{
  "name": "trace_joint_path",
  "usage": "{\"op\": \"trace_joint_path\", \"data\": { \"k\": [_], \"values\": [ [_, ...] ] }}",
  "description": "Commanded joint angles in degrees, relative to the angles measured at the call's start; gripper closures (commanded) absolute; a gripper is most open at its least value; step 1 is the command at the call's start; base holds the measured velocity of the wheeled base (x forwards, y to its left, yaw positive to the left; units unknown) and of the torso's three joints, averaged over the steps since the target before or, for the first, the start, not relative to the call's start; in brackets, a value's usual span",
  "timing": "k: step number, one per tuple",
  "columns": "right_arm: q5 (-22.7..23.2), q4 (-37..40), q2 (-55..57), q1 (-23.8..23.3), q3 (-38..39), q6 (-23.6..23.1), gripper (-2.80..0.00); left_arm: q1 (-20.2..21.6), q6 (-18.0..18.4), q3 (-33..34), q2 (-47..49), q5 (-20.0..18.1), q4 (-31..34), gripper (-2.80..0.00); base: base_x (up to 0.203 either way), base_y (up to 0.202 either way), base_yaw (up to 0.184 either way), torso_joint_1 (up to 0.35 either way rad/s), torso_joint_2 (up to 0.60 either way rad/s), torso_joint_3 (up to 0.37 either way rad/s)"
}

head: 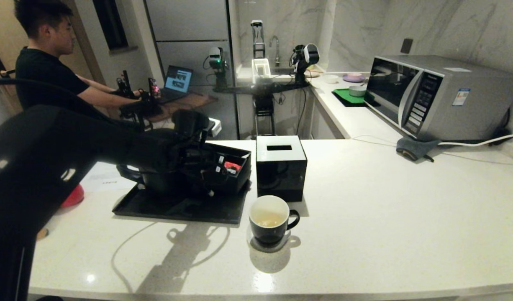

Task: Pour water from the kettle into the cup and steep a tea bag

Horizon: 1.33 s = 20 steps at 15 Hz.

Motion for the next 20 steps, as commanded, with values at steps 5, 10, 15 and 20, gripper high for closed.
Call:
{"op": "trace_joint_path", "data": {
  "k": [5, 10, 15, 20],
  "values": [
    [0.0, 0.0, 0.1, 0.0, 0.0, 0.1, 0.00, 0.0, -0.4, -0.3, 2.9, 0.1, -6.2, 0.00, 0.000, 0.000, 0.000, 0.000, 0.00, 0.000],
    [0.0, 0.0, 0.1, 0.0, 0.0, 0.1, 0.00, 0.0, -1.2, 0.8, 5.2, 0.4, -9.8, 0.00, 0.000, 0.000, 0.000, 0.000, 0.00, 0.000],
    [0.0, 0.0, 0.1, 0.0, 0.0, 0.1, 0.00, 0.0, -1.3, 3.0, 5.8, 0.2, -11.0, 0.00, 0.000, 0.000, 0.000, 0.000, 0.00, 0.000],
    [0.0, 0.0, 0.1, 0.0, 0.0, 0.1, 0.00, 0.0, -2.6, 5.3, 6.0, 0.3, -14.0, 0.00, 0.000, 0.000, 0.000, 0.000, 0.00, 0.000]
  ]
}}
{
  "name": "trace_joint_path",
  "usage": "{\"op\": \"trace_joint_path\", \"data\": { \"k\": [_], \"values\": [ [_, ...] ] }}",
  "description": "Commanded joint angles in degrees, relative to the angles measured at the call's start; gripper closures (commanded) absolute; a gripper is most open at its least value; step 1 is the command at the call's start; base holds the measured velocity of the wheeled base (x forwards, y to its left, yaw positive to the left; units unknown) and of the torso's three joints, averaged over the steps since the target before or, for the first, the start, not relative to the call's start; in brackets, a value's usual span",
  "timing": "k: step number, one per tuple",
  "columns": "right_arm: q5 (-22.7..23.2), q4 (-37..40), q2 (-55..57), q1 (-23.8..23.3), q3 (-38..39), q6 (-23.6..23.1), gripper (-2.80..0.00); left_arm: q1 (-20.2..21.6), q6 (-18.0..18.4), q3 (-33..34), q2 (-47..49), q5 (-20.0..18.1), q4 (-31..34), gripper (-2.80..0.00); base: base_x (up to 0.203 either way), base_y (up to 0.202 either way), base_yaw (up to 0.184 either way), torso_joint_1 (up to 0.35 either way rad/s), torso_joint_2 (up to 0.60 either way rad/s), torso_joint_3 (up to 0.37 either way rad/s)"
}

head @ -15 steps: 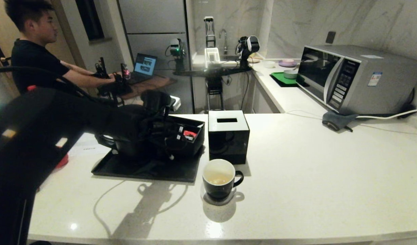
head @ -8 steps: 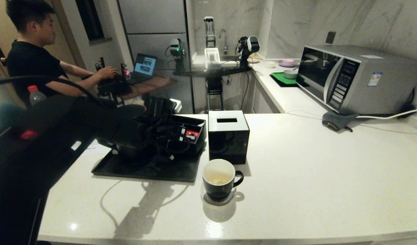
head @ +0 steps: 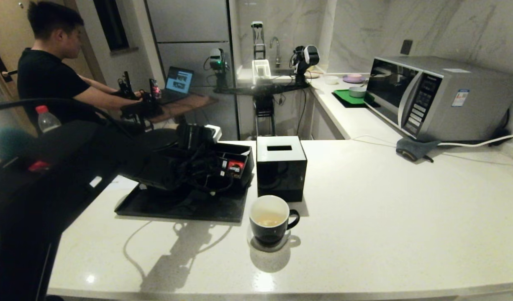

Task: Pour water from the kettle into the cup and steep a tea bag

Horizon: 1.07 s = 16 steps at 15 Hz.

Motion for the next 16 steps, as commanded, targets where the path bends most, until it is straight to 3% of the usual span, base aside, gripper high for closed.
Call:
{"op": "trace_joint_path", "data": {
  "k": [1, 16],
  "values": [
    [0.0, 0.0, 0.1, 0.0, 0.0, 0.0, 0.00, 0.0, 0.0, 1.1, 0.2, 0.0, 0.1, 0.00, 0.000, 0.000, 0.000, 0.000, 0.00, 0.000],
    [0.0, 0.0, 0.1, 0.0, 0.0, 0.0, 0.00, -0.2, 0.1, 3.8, -2.1, 0.2, 0.6, 0.00, 0.000, 0.000, 0.000, 0.000, 0.00, 0.000]
  ]
}}
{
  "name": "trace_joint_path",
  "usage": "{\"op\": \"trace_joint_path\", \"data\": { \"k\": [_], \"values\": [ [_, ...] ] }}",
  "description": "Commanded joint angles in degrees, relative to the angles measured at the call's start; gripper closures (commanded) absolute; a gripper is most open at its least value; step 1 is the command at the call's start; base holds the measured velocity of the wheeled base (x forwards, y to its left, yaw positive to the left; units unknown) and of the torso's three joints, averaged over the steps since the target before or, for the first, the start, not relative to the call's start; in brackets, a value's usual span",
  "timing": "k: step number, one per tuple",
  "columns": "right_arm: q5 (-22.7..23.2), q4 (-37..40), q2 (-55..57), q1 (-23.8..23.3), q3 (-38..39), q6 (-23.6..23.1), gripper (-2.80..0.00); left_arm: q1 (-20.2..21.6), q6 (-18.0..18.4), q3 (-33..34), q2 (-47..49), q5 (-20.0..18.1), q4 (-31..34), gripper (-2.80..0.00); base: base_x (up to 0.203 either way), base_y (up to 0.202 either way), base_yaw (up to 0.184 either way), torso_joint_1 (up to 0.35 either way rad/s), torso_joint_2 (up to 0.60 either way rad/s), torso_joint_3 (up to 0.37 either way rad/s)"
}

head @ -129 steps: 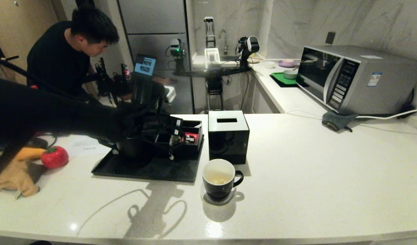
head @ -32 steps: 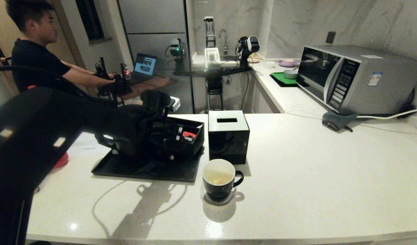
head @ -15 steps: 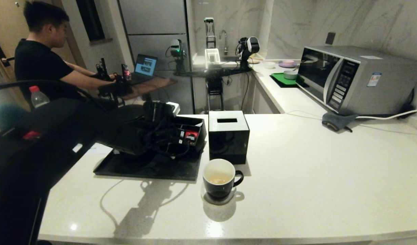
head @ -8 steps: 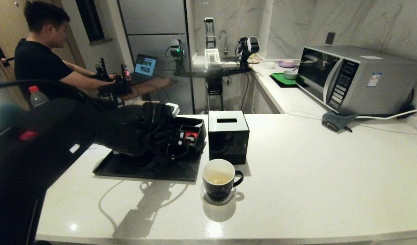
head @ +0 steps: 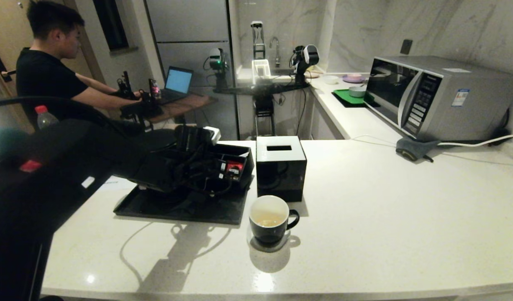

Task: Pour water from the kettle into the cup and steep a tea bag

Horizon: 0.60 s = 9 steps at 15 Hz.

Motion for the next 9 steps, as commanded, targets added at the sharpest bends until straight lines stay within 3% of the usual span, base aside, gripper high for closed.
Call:
{"op": "trace_joint_path", "data": {
  "k": [1, 3, 4, 5, 9],
  "values": [
    [0.0, 0.0, 0.1, 0.0, 0.0, 0.0, 0.00, -0.1, 0.0, 1.2, -0.4, 0.1, -0.3, 0.00, 0.000, 0.000, 0.000, 0.000, 0.00, 0.000],
    [0.0, 0.0, 0.1, 0.0, 0.0, 0.0, 0.00, -0.2, 0.0, 2.2, -1.0, 0.0, -0.2, 0.00, 0.000, 0.000, 0.000, 0.000, 0.00, 0.000],
    [0.0, 0.0, 0.1, 0.0, 0.0, 0.0, 0.00, -0.2, 0.0, 2.4, -1.0, 0.1, -0.2, -2.61, 0.000, 0.000, 0.000, 0.000, 0.00, 0.000],
    [0.0, 0.0, 0.1, 0.0, 0.0, 0.0, 0.00, -0.2, 0.0, 2.6, -1.1, 0.1, -0.2, -2.80, 0.000, 0.000, 0.000, 0.000, 0.00, 0.000],
    [0.0, 0.0, 0.1, 0.0, 0.0, 0.0, 0.00, -0.1, 0.0, 2.5, -1.1, 0.0, -0.4, -2.80, 0.000, 0.000, 0.000, 0.000, 0.00, 0.000]
  ]
}}
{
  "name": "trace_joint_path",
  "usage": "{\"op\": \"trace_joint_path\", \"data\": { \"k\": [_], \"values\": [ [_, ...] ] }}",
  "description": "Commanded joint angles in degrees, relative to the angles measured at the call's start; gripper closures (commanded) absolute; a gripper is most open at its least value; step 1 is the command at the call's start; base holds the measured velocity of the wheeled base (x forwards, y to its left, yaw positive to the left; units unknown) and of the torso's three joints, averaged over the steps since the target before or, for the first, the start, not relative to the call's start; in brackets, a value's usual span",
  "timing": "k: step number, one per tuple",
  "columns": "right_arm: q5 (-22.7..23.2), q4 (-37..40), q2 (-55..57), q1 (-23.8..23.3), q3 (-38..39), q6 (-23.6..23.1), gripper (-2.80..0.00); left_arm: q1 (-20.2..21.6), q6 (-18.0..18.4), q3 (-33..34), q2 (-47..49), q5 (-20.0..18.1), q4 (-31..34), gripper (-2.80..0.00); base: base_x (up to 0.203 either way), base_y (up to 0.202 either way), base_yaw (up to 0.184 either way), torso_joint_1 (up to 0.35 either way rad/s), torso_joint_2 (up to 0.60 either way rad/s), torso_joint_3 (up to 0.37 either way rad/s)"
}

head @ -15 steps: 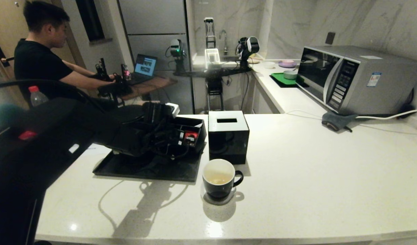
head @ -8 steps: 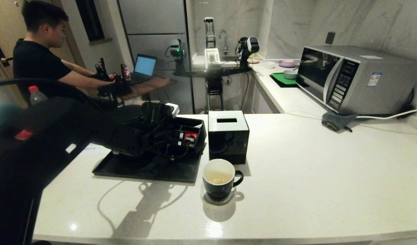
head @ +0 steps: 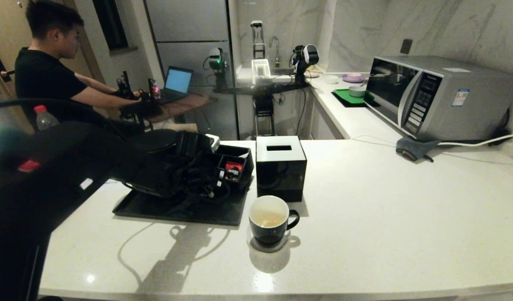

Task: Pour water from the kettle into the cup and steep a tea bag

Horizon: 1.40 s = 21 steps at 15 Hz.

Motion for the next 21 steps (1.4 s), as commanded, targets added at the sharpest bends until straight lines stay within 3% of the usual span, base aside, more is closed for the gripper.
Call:
{"op": "trace_joint_path", "data": {
  "k": [1, 16, 21],
  "values": [
    [0.0, 0.0, 0.1, 0.0, 0.0, 0.0, 0.00, 0.0, 0.0, 0.0, -0.1, -0.1, -0.6, -2.80, 0.000, 0.000, 0.000, 0.000, 0.00, 0.000],
    [0.0, 0.0, 0.1, 0.0, 0.0, 0.0, 0.00, -0.3, 0.0, 0.3, -5.1, -0.1, -0.2, -2.80, 0.000, 0.000, 0.000, 0.000, 0.00, 0.000],
    [0.0, 0.0, 0.1, 0.0, 0.0, 0.0, 0.00, -0.4, 0.0, 5.0, -11.0, -0.1, 1.7, -2.80, 0.000, 0.000, 0.000, 0.000, 0.00, 0.000]
  ]
}}
